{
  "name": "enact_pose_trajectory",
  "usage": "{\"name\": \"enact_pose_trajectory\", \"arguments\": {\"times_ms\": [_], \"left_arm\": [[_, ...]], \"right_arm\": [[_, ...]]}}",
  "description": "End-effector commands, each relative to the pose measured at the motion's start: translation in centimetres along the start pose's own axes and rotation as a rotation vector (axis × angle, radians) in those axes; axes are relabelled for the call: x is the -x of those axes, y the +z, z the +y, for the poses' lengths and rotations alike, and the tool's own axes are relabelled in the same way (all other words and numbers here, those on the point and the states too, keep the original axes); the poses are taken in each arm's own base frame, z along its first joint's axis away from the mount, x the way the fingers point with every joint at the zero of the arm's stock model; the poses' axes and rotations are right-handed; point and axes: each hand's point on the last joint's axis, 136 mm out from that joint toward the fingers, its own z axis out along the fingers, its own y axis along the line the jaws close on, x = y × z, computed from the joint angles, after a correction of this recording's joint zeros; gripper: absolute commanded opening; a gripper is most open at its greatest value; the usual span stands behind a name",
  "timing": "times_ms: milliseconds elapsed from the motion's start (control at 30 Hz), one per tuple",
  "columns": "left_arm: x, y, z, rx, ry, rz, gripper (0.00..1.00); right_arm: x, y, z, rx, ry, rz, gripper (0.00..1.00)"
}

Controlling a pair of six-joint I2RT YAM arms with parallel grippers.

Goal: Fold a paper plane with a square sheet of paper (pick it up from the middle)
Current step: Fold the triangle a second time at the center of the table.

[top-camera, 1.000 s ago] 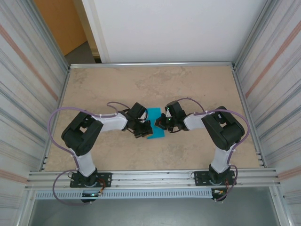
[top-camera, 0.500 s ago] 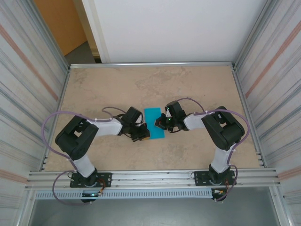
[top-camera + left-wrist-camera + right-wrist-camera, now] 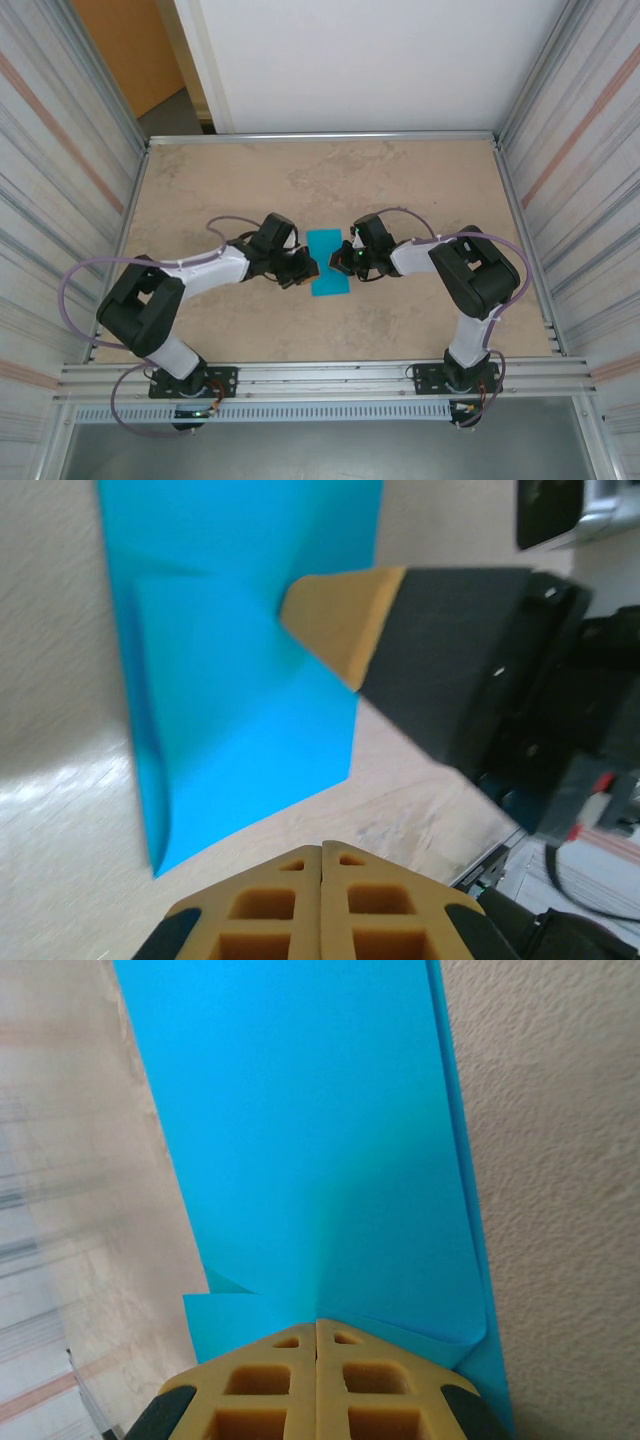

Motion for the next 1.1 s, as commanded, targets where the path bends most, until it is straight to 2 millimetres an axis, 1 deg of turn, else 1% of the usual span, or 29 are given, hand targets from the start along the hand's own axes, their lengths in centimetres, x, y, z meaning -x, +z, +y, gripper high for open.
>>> {"name": "enact_pose_trajectory", "arguments": {"times_ms": [0, 100, 233, 433, 533, 600, 633, 733, 833, 933, 1000, 1067], "left_arm": [[0.1, 1.2, 0.9, 0.030, -0.030, 0.032, 0.05], [0.1, 2.0, 1.7, 0.058, -0.044, 0.049, 0.05], [-0.4, 2.8, 3.2, 0.096, -0.073, 0.074, 0.05], [-0.8, 3.0, 5.4, 0.178, -0.088, 0.074, 0.04], [-1.2, 2.9, 6.9, 0.231, -0.108, 0.071, 0.03], [-1.7, 2.9, 8.0, 0.255, -0.132, 0.074, 0.03], [-1.9, 2.9, 8.4, 0.260, -0.143, 0.078, 0.03], [-2.4, 3.0, 9.0, 0.271, -0.160, 0.085, 0.03], [-2.6, 2.8, 9.3, 0.282, -0.164, 0.086, 0.02], [-2.5, 2.8, 9.3, 0.283, -0.164, 0.084, 0.02], [-2.5, 2.8, 9.2, 0.282, -0.164, 0.086, 0.02], [-2.4, 2.9, 9.1, 0.280, -0.161, 0.086, 0.02]], "right_arm": [[-4.0, 0.5, -9.2, -0.314, 0.110, 0.103, 0.00], [-4.0, 0.5, -9.0, -0.308, 0.110, 0.104, 0.00], [-4.0, 0.5, -8.8, -0.304, 0.111, 0.104, 0.00], [-3.9, 0.5, -8.5, -0.298, 0.106, 0.106, 0.00], [-3.5, 0.3, -7.9, -0.289, 0.090, 0.103, 0.01], [-2.8, 0.1, -6.9, -0.273, 0.057, 0.094, 0.02], [-2.2, -0.2, -6.0, -0.259, 0.032, 0.090, 0.02], [-0.6, -1.1, -2.4, -0.192, -0.062, 0.079, 0.05], [0.3, -2.3, 1.0, -0.122, -0.145, 0.072, 0.09], [0.2, -3.3, 3.3, -0.066, -0.199, 0.067, 0.12], [-0.5, -3.4, 3.7, -0.057, -0.213, 0.079, 0.11], [-1.5, -2.9, 3.6, -0.056, -0.218, 0.104, 0.09]]}}
